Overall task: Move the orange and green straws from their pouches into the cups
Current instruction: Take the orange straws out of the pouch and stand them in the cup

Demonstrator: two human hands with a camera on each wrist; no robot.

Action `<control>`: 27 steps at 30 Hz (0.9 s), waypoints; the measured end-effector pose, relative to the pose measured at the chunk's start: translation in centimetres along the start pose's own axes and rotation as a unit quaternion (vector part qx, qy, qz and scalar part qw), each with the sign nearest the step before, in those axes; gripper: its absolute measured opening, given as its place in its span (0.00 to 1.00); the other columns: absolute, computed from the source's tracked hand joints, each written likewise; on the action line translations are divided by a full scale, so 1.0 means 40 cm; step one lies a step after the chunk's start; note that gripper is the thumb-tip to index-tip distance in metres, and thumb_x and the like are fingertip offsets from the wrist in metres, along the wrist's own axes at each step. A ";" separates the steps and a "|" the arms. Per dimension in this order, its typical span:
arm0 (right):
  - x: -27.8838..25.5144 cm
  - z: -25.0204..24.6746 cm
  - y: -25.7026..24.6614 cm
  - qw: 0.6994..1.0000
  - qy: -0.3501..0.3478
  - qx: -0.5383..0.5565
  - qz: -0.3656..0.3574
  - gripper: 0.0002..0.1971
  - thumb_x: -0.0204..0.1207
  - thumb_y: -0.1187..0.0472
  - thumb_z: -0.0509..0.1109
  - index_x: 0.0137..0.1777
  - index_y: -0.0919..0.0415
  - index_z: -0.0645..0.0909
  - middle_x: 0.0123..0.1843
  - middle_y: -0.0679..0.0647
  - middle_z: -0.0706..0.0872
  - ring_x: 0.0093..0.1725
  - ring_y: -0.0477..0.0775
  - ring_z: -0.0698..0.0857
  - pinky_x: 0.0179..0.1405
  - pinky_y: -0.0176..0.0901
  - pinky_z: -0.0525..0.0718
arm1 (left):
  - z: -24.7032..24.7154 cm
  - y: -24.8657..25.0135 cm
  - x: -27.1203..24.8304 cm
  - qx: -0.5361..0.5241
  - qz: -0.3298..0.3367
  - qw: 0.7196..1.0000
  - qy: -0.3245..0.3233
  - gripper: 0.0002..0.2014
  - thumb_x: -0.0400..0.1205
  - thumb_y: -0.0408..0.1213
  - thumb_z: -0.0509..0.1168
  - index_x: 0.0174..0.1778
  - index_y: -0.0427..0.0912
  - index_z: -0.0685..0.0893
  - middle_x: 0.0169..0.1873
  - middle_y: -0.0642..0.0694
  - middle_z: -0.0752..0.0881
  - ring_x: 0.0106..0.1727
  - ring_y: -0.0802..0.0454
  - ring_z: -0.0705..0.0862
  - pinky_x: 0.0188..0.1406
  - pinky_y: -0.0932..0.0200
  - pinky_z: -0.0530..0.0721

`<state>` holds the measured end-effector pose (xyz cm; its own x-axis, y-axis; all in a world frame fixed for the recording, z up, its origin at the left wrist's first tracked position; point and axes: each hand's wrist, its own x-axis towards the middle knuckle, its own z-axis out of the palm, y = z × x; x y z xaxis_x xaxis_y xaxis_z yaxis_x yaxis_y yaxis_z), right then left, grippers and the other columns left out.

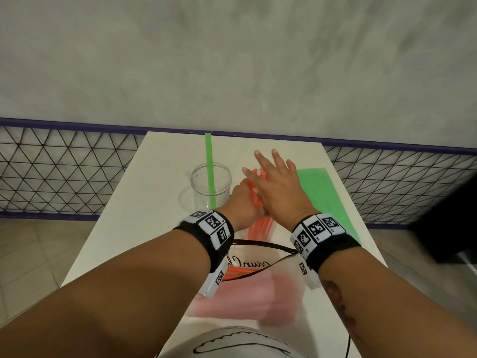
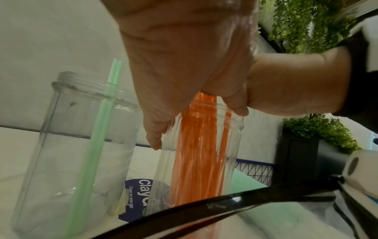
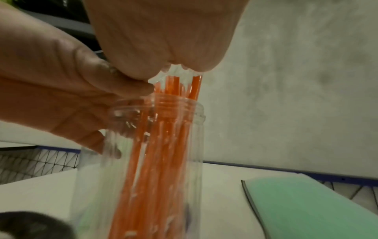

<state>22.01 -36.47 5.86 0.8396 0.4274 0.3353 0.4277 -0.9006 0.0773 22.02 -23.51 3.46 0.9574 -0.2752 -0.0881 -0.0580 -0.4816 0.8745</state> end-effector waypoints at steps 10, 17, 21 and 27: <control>0.007 0.001 0.028 0.995 -0.080 -0.034 0.058 0.32 0.80 0.57 0.67 0.84 0.50 0.61 0.87 0.56 0.55 0.85 0.66 0.51 0.80 0.67 0.51 | -0.006 -0.004 -0.006 0.013 -0.045 0.999 -0.013 0.51 0.72 0.48 0.81 0.84 0.41 0.57 0.80 0.42 0.67 0.77 0.47 0.70 0.65 0.57 0.72; 0.000 -0.064 -0.001 0.996 0.070 0.022 0.054 0.25 0.75 0.59 0.67 0.73 0.45 0.78 0.83 0.59 0.66 0.81 0.75 0.58 0.74 0.77 0.56 | -0.024 -0.006 -0.052 -0.012 -0.061 0.997 -0.037 0.59 0.69 0.54 0.81 0.85 0.39 0.50 0.80 0.47 0.69 0.79 0.50 0.71 0.70 0.62 0.73; -0.024 -0.092 -0.048 0.960 0.224 0.169 0.013 0.18 0.73 0.65 0.68 0.62 0.59 0.86 0.68 0.59 0.81 0.70 0.61 0.75 0.70 0.55 0.72 | -0.068 -0.034 -0.113 0.053 -0.051 0.997 -0.037 0.19 0.78 0.40 0.76 0.55 0.51 0.72 0.48 0.55 0.81 0.50 0.55 0.81 0.37 0.73 0.78; -0.094 -0.027 -0.158 0.964 -0.104 0.240 -0.056 0.10 0.80 0.61 0.63 0.48 0.58 0.87 0.43 0.49 0.84 0.41 0.49 0.82 0.44 0.45 0.83 | -0.118 -0.124 -0.189 0.218 -0.090 0.963 -0.130 0.10 0.79 0.30 0.67 0.45 0.51 0.84 0.63 0.48 0.83 0.59 0.48 0.84 0.53 0.58 0.82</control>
<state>15.78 -32.45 5.14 0.8072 0.5708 0.1505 0.5827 -0.7297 -0.3578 16.42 -15.10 2.04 0.8635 -0.3253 -0.3855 -0.0644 -0.8291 0.5554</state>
